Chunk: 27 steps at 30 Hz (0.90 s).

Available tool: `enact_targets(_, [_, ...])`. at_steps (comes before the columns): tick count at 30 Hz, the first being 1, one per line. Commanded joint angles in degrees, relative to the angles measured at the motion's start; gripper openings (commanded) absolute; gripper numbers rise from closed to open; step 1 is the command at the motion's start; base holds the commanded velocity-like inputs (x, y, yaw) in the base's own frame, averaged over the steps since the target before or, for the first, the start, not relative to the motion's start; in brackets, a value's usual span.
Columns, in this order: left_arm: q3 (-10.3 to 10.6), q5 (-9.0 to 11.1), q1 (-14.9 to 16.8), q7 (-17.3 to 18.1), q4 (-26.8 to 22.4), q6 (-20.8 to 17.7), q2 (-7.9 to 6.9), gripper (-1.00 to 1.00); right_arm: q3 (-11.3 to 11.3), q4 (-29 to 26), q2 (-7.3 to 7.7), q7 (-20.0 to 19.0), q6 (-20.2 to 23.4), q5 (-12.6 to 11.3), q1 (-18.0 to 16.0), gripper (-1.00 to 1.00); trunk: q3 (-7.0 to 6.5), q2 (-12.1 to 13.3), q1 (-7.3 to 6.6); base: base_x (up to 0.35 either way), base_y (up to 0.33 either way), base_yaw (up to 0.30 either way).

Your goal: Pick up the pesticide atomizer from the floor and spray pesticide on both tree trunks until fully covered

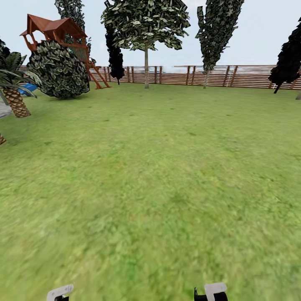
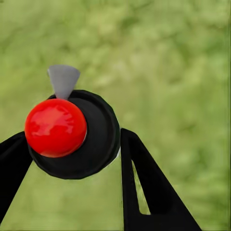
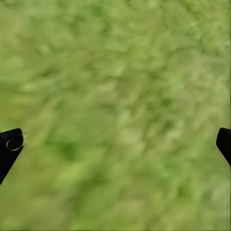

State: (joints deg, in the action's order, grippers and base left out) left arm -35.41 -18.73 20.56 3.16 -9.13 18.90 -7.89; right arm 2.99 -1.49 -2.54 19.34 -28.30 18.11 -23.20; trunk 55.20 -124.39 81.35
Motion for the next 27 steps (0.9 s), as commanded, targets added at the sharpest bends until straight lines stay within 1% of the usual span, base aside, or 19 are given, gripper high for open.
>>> enact_targets(1, [0.0, 0.0, 0.0, 0.0, 0.0, 0.0, -0.01, -1.00, 0.0, 0.0, 0.00, 0.0, 0.0, 0.0, 0.0, 1.00, 0.00, 0.0, 0.00, 0.338, 0.000, 0.000])
enact_targets(15, [0.0, 0.0, -0.1, 0.0, 0.0, 0.0, -0.02, -1.00, 0.0, 0.0, 0.00, 0.0, 0.0, 0.0, 0.0, 1.00, 0.00, 0.0, 0.00, 0.338, 0.000, 0.000])
enact_targets(20, [0.1, -0.5, -0.1, 0.1, 0.0, 0.1, -0.02, -1.00, 0.0, 0.0, 0.00, 0.0, 0.0, 0.0, 0.0, 1.00, 0.00, 0.0, 0.00, 0.338, 0.000, 0.000])
enact_targets(25, [0.4, -0.7, -0.8, 0.4, 0.0, 3.1, -0.02, -1.00, 0.0, 0.0, 0.00, 0.0, 0.0, 0.0, 0.0, 1.00, 0.00, 0.0, 0.00, 0.338, 0.000, 0.000])
enact_targets(27, [0.5, -0.7, -1.0, 0.7, 0.0, 3.6, -0.02, -1.00, 0.0, 0.0, 0.00, 0.0, 0.0, 0.0, 0.0, 1.00, 0.00, 0.0, 0.00, 0.338, 0.000, 0.000])
